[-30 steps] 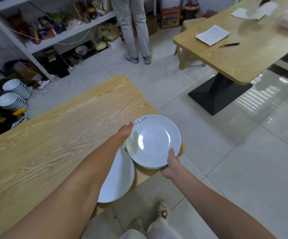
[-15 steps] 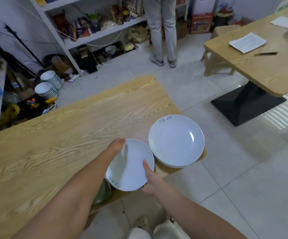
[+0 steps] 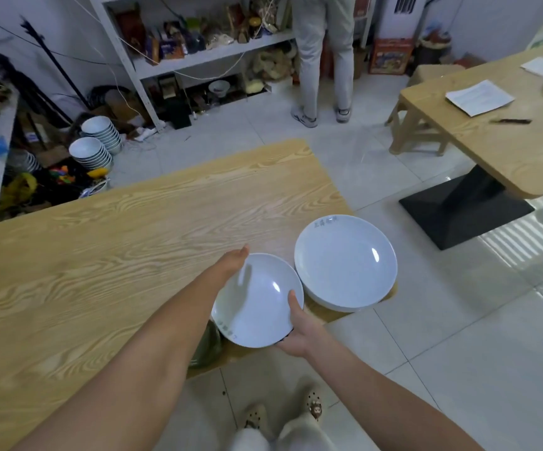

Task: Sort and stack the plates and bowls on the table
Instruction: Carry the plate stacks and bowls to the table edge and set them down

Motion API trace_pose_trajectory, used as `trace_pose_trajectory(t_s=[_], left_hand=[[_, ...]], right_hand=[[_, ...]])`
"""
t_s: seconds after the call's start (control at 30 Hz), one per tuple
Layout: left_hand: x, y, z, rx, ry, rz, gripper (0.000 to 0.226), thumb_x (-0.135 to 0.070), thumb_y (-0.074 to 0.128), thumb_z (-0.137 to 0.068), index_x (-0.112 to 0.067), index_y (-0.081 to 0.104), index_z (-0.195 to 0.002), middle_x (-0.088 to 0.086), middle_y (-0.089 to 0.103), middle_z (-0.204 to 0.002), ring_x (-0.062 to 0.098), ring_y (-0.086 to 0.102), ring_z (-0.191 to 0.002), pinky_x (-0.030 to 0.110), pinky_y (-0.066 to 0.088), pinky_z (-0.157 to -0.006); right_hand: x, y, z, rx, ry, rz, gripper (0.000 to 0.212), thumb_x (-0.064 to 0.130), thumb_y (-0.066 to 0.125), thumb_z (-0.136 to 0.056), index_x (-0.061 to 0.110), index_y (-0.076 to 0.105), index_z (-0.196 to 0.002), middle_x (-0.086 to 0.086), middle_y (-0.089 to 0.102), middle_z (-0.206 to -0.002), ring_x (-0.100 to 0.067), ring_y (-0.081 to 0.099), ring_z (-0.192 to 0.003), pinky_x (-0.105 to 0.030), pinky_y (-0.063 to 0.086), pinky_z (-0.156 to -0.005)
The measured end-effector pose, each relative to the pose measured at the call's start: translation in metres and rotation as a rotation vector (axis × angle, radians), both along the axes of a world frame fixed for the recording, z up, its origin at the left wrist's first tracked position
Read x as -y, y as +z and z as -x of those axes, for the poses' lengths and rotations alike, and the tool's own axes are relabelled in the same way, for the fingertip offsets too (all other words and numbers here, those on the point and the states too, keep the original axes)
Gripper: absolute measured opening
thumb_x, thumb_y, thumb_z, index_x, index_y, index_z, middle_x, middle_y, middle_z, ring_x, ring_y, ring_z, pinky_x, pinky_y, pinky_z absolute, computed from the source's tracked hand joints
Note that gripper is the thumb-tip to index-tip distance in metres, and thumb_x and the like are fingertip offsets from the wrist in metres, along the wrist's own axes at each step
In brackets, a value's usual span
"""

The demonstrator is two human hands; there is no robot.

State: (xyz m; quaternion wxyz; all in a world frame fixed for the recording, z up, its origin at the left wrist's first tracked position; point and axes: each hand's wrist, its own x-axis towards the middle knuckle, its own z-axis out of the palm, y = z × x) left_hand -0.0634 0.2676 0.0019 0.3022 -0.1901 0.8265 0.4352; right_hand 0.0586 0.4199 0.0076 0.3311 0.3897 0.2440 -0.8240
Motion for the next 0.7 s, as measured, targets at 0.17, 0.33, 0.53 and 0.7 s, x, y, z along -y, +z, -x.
trace_pose_trajectory(t_s=[0.17,0.33,0.53,0.7], left_hand=[[0.048,-0.003,-0.014,0.026,0.085,0.213,0.063,-0.046,0.026,-0.102,0.0,0.038,-0.144,0.02,0.04,-0.148,0.034,0.04,-0.136,0.042,0.032,-0.113],[0.093,-0.003,-0.051,0.289,-0.119,0.445,0.069,-0.049,0.018,-0.102,0.004,0.052,-0.13,0.021,0.061,-0.123,0.035,0.062,-0.1,0.038,0.048,-0.087],[0.09,0.01,-0.073,0.397,-0.176,0.357,0.069,-0.05,0.016,-0.102,0.001,0.026,-0.148,0.025,0.043,-0.144,0.04,0.054,-0.122,0.042,0.046,-0.092],[0.089,0.014,-0.076,0.383,-0.153,0.236,0.071,-0.053,0.019,-0.1,-0.001,0.024,-0.149,0.021,0.037,-0.149,0.04,0.048,-0.128,0.044,0.045,-0.102]], right_hand=[[0.026,0.0,-0.018,0.02,-0.002,-0.118,0.05,0.049,0.056,-0.088,0.011,0.051,-0.119,-0.015,0.066,-0.111,-0.033,0.062,-0.105,-0.045,0.047,-0.101],[0.081,-0.002,-0.036,0.155,0.205,-0.157,0.061,0.062,0.058,-0.08,0.011,0.054,-0.114,-0.009,0.067,-0.101,-0.023,0.062,-0.088,-0.033,0.054,-0.083],[0.129,-0.003,-0.032,0.194,0.236,-0.034,0.081,0.064,0.063,-0.076,0.009,0.05,-0.132,-0.016,0.056,-0.133,-0.034,0.055,-0.121,-0.046,0.045,-0.104],[0.133,-0.002,-0.03,0.201,0.203,-0.048,0.079,0.064,0.064,-0.075,0.01,0.05,-0.13,-0.017,0.058,-0.13,-0.037,0.056,-0.119,-0.049,0.047,-0.102]])
